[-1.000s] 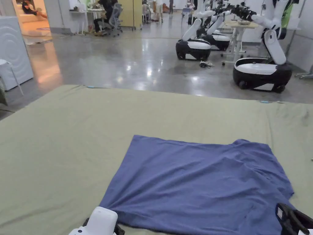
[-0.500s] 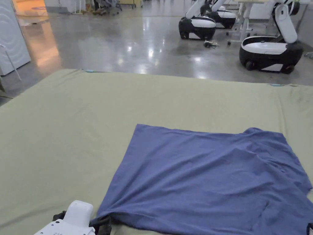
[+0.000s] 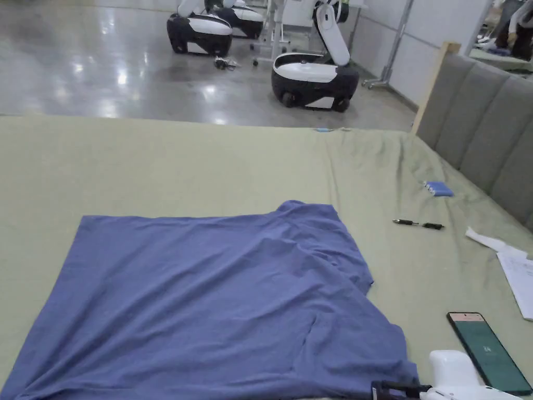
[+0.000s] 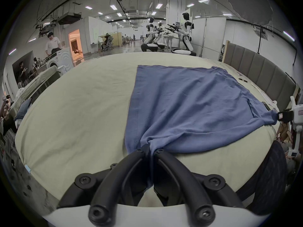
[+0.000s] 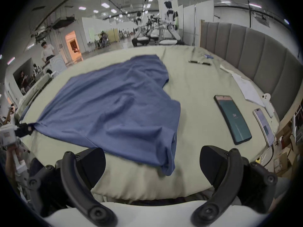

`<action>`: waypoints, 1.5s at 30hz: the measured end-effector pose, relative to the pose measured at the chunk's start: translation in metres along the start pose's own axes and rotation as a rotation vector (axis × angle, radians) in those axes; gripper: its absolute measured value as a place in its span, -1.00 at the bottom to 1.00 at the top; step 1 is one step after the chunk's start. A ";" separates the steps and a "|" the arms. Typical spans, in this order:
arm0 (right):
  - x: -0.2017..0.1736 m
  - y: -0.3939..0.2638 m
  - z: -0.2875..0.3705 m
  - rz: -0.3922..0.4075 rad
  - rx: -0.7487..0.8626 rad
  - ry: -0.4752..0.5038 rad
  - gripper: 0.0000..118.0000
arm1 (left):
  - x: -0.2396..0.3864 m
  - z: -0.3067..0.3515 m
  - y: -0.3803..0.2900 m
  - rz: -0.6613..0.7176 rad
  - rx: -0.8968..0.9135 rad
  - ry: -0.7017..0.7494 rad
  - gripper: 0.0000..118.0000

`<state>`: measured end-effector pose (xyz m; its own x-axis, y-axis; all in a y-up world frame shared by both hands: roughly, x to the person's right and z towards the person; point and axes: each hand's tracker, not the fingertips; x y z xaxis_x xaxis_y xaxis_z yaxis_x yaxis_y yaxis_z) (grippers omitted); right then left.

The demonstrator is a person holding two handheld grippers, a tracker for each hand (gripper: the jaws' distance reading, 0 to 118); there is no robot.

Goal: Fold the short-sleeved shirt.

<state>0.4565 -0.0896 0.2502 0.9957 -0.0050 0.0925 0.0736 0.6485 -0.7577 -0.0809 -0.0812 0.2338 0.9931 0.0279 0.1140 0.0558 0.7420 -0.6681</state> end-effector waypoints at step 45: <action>-0.088 0.034 0.049 0.054 0.640 0.242 1.00 | 0.083 0.014 0.026 -0.051 0.365 0.078 0.17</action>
<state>0.3684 -0.0301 0.2475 0.9871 -0.0813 -0.1382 0.0496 0.9745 -0.2189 0.0017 -0.0507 0.2362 0.9956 -0.0561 0.0748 0.0791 0.9315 -0.3551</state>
